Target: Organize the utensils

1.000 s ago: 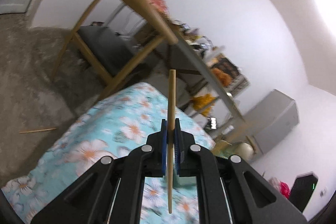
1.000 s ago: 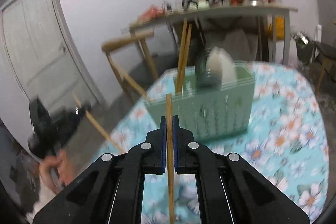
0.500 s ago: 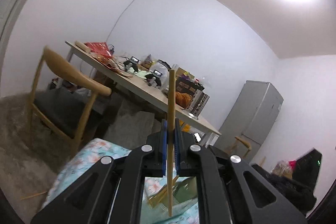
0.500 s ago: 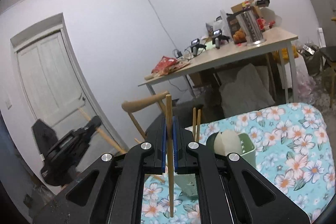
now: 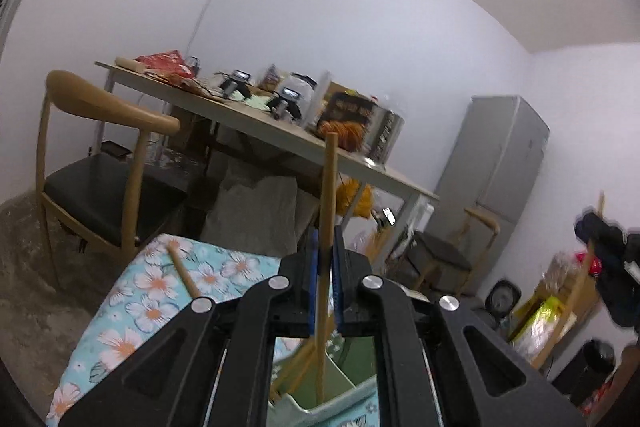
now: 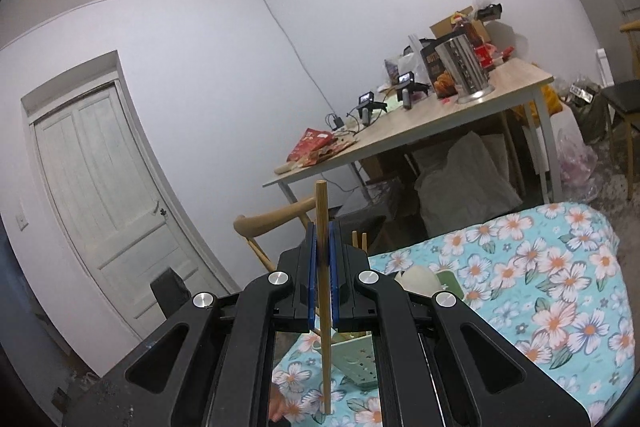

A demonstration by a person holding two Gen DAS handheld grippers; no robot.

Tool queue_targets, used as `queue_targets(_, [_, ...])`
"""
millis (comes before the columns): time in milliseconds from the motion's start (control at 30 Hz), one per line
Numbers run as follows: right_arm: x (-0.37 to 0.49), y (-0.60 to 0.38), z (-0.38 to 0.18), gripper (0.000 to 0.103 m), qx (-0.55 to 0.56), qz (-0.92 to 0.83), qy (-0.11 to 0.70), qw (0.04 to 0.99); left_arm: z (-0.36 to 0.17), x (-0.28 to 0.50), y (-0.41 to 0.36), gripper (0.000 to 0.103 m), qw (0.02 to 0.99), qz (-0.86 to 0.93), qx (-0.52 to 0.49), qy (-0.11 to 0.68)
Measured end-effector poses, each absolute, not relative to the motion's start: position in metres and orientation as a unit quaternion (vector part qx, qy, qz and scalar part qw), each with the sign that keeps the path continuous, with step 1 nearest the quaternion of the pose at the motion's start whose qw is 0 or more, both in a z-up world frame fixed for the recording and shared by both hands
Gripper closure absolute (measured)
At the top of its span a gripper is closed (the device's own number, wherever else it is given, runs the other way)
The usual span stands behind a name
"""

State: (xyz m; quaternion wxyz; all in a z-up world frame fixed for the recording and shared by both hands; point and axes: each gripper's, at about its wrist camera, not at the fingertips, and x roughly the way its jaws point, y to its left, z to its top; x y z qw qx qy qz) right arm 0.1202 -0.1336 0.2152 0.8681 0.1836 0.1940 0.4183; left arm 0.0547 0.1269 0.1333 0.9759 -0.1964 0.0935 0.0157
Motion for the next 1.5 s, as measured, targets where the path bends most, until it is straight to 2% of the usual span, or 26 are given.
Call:
queue_targets(67, [0.12,-0.134,0.213,0.099,0.185,0.418,0.195,0.868,0.131,0.054,0.122,0.09,0.978,0.004,-0.185,0.097])
queue_targets(100, [0.12,-0.133,0.213,0.099,0.185,0.418,0.196,0.867,0.131,0.051,0.121,0.076,0.979,0.0,-0.183,0.095])
queue_targets(133, [0.12,-0.133,0.213,0.099,0.186,0.417,0.197,0.868,0.131,0.051,0.12,0.055,0.979,0.001,-0.182,0.091])
queue_targets(200, [0.121,-0.132,0.212,0.099,0.186,0.416,0.197,0.868,0.132,0.041,0.121,0.041,0.98,0.001,-0.186,0.073])
queue_targets(500, [0.12,-0.13,0.218,0.099,0.194,0.397,0.192,0.876,0.142,-0.014,0.151,0.037,0.975,0.044,-0.218,0.015])
queue_targets(667, [0.123,-0.118,0.248,0.099,0.189,0.406,0.171,0.878,0.14,-0.036,0.179,0.037,0.956,0.064,-0.286,-0.005])
queue_targets(833, [0.129,-0.091,0.27,0.099,0.143,0.377,0.148,0.903,0.144,-0.045,0.186,0.037,0.957,0.079,-0.278,-0.018])
queue_targets(1067, [0.149,-0.058,0.238,0.099,0.129,0.365,0.163,0.908,0.141,-0.045,0.188,0.037,0.955,0.072,-0.288,-0.007])
queue_targets(1233, [0.15,-0.034,0.206,0.099,0.063,0.336,0.17,0.924,0.14,-0.045,0.185,0.037,0.959,0.075,-0.274,-0.001])
queue_targets(1333, [0.156,-0.023,0.179,0.095,0.046,0.346,0.212,0.913,0.137,-0.041,0.185,0.037,0.958,0.073,-0.277,0.009])
queue_targets(1467, [0.158,-0.023,0.16,0.067,0.039,0.351,0.246,0.903,0.132,-0.034,0.188,0.037,0.955,0.063,-0.288,0.025])
queue_targets(1500, [0.159,-0.028,0.16,0.065,0.046,0.351,0.246,0.902,0.13,-0.032,0.189,0.037,0.955,0.059,-0.289,0.032])
